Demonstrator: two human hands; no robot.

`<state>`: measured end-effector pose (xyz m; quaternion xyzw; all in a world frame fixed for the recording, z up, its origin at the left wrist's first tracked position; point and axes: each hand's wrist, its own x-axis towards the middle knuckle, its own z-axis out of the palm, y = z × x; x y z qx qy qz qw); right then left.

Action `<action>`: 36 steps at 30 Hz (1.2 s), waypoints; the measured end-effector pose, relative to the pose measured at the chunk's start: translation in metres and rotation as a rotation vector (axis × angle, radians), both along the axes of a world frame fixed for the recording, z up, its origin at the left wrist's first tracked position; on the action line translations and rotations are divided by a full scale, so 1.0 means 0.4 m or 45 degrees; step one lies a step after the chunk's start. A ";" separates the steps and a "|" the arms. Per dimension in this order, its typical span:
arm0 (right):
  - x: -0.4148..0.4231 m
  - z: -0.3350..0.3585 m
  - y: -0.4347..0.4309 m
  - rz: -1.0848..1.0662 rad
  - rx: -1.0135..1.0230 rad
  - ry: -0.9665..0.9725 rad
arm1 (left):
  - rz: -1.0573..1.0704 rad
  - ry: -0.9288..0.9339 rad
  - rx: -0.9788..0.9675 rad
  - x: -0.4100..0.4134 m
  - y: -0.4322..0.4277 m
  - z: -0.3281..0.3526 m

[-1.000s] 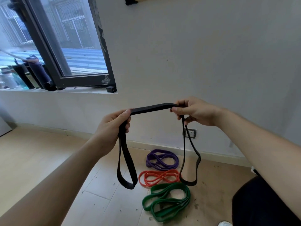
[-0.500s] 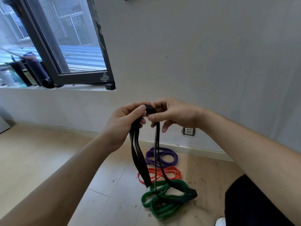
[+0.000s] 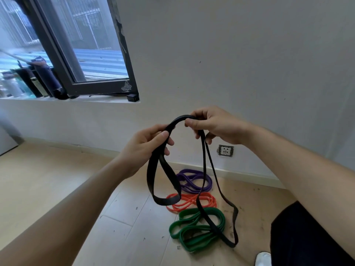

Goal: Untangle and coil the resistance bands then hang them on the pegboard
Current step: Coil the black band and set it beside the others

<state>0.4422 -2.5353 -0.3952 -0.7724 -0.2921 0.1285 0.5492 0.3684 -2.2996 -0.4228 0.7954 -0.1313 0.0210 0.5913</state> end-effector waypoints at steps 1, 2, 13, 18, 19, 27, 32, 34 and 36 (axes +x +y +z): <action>-0.001 0.000 -0.005 0.019 -0.038 0.016 | 0.016 -0.014 -0.006 -0.001 -0.002 0.000; -0.003 0.001 -0.008 0.045 -0.079 0.030 | 0.029 -0.022 -0.012 -0.001 -0.004 -0.001; -0.028 -0.008 0.031 0.093 -0.118 -0.089 | -0.044 0.159 -0.190 0.004 -0.014 0.000; -0.026 -0.004 0.029 0.022 -0.017 -0.062 | -0.155 0.206 0.018 0.000 0.009 -0.013; -0.023 -0.004 0.027 0.012 -0.007 -0.040 | -0.129 0.204 0.002 0.002 0.013 -0.014; -0.021 -0.020 0.020 0.179 -0.174 0.095 | -0.133 0.165 -0.102 0.009 -0.004 -0.014; -0.021 -0.028 0.038 0.105 -0.181 -0.124 | -0.077 0.176 0.042 0.009 -0.010 -0.018; -0.014 -0.023 0.035 0.026 -0.105 -0.127 | -0.082 0.201 0.180 0.013 0.002 -0.028; -0.004 -0.017 0.030 -0.088 0.010 -0.081 | -0.111 0.254 0.284 0.012 0.021 -0.048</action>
